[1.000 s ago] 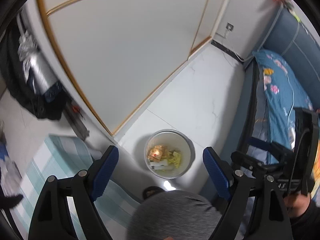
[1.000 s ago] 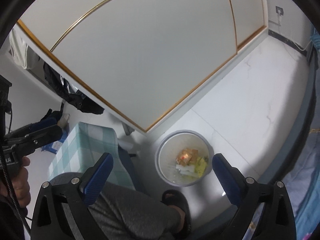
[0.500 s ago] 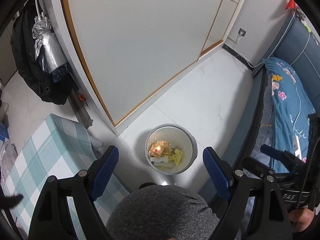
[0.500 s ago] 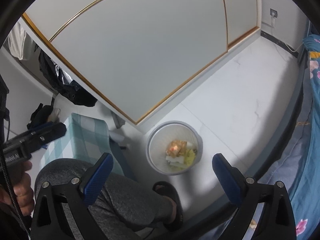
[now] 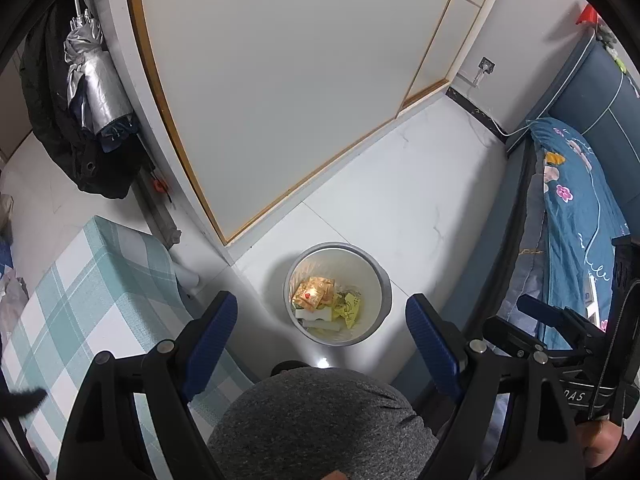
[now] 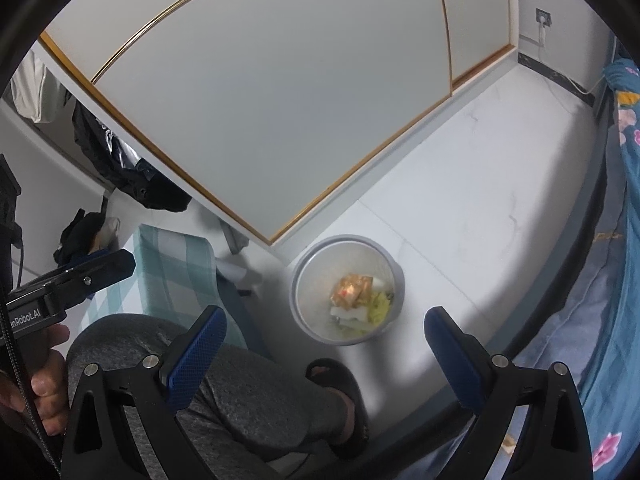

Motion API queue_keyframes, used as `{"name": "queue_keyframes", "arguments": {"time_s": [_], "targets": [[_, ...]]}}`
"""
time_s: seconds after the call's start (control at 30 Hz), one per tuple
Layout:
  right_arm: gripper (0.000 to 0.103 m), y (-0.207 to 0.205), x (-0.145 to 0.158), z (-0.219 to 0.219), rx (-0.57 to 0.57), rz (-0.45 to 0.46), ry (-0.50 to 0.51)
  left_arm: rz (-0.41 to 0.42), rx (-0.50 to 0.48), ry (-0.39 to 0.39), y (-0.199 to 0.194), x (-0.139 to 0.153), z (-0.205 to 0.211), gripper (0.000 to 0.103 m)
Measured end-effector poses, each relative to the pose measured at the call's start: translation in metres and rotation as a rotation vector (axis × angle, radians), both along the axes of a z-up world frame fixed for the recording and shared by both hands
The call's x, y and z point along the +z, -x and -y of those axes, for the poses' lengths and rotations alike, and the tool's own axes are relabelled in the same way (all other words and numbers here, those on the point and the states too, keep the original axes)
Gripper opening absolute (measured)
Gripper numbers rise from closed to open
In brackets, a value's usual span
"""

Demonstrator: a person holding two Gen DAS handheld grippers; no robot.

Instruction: Collect trash

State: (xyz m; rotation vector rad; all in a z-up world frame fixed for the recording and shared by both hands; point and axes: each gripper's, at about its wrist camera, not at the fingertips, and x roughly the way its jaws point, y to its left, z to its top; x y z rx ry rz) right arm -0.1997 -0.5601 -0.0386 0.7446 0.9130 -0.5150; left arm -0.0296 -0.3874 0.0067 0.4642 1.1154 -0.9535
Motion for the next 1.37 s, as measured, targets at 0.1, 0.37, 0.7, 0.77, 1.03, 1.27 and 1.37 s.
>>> {"name": "queue_keyframes", "arguments": {"time_s": [0.1,0.37,0.7,0.77,1.03,1.27,1.37], "targets": [[0.1,-0.0009,-0.0014,0.0002,0.004,-0.002,-0.003,-0.003,0.003,-0.003,0.0001,0.0003,0.0004,0.084],[0.1,-0.0032,-0.0047,-0.0013,0.011,-0.003,-0.007,0.03,0.012,-0.002,0.0026,0.0036,0.0006,0.084],[0.1,-0.0026,-0.0055,-0.0023,0.011,-0.001,-0.01,0.022,0.001,0.002,0.0015,0.0031,0.0012,0.084],[0.1,-0.0029,-0.0062,-0.002,0.012,-0.002,-0.012,0.021,0.002,0.0,0.0009,0.0028,0.0011,0.084],[0.1,-0.0021,-0.0077,-0.0009,0.014,-0.002,-0.014,0.023,0.015,0.01,0.0014,0.0041,0.0011,0.084],[0.1,-0.0022,-0.0079,-0.0015,0.015,-0.005,-0.008,0.033,0.016,0.019,0.0016,0.0047,0.0002,0.084],[0.1,-0.0028,-0.0058,-0.0034,0.017,-0.009,0.006,0.043,0.027,0.031,0.001,0.0063,-0.0029,0.084]]}}
